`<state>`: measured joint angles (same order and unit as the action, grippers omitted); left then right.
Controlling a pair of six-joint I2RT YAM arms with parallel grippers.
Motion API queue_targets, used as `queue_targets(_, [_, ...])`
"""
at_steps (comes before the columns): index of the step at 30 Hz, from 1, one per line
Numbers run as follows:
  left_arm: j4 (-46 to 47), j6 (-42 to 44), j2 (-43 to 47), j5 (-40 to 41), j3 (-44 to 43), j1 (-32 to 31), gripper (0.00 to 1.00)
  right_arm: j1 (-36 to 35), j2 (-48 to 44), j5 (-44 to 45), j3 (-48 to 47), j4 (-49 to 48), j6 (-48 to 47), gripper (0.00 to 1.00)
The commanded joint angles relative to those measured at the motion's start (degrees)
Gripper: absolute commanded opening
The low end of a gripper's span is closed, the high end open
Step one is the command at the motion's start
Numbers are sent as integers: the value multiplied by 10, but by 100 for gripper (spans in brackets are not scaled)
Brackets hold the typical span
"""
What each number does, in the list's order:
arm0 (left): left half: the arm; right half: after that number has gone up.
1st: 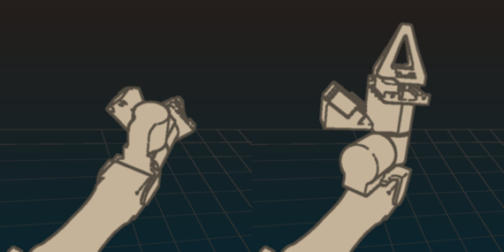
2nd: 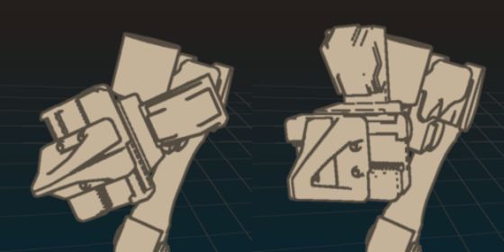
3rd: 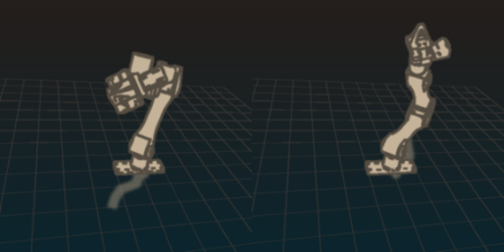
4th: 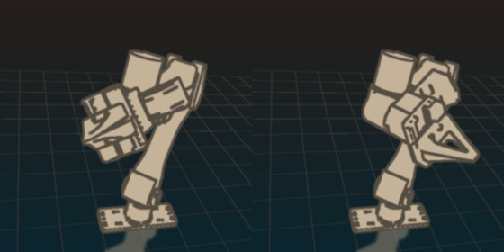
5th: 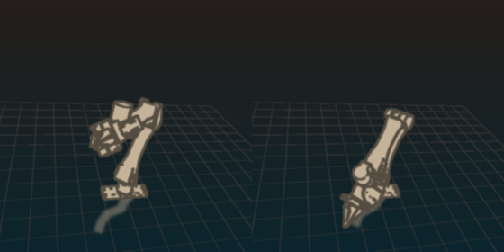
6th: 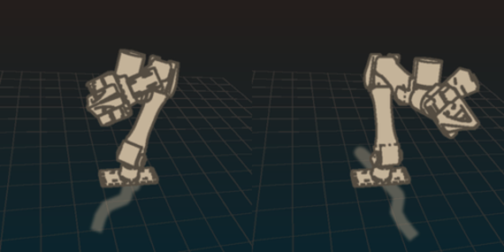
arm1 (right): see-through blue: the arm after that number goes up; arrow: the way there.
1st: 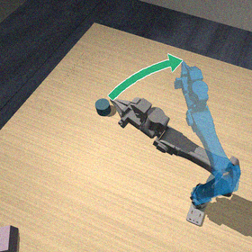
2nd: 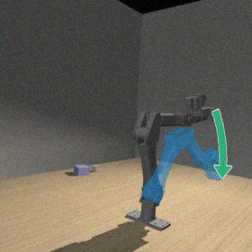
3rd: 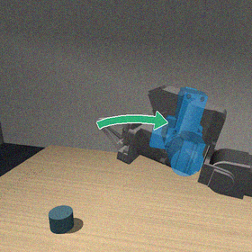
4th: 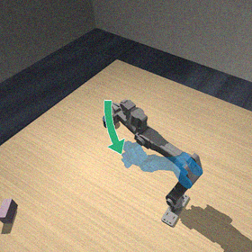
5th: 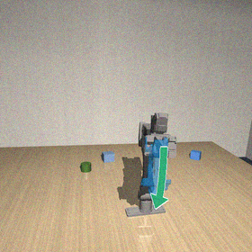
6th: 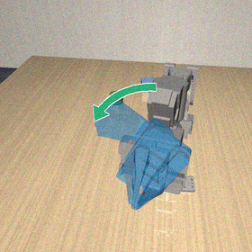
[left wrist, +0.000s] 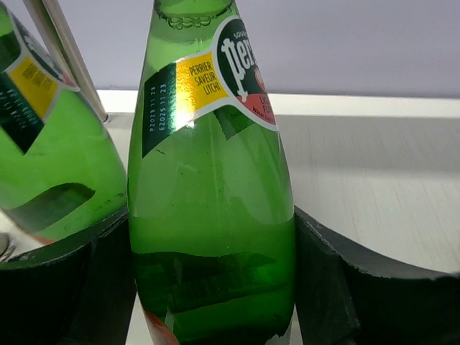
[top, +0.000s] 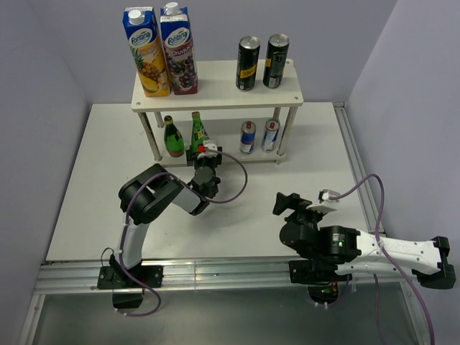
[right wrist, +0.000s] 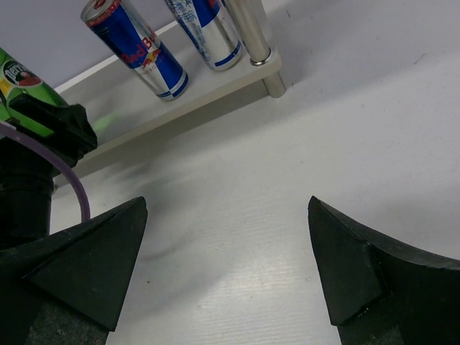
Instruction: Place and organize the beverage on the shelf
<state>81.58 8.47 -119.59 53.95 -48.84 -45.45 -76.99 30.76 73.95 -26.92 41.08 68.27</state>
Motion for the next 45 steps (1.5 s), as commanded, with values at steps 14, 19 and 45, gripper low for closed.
queue_targets(14, [249, 109, 115, 27, 129, -138, 0, 2, 22, 19, -15, -40, -33, 100])
queue_targets(19, [170, 131, 217, 51, 168, -231, 0, 2, 13, -9, -15, -120, -144, 100])
queue_targets(45, [-773, -376, 770, -473, 107, -293, 0, 3, -121, -461, -52, -460, -591, 100])
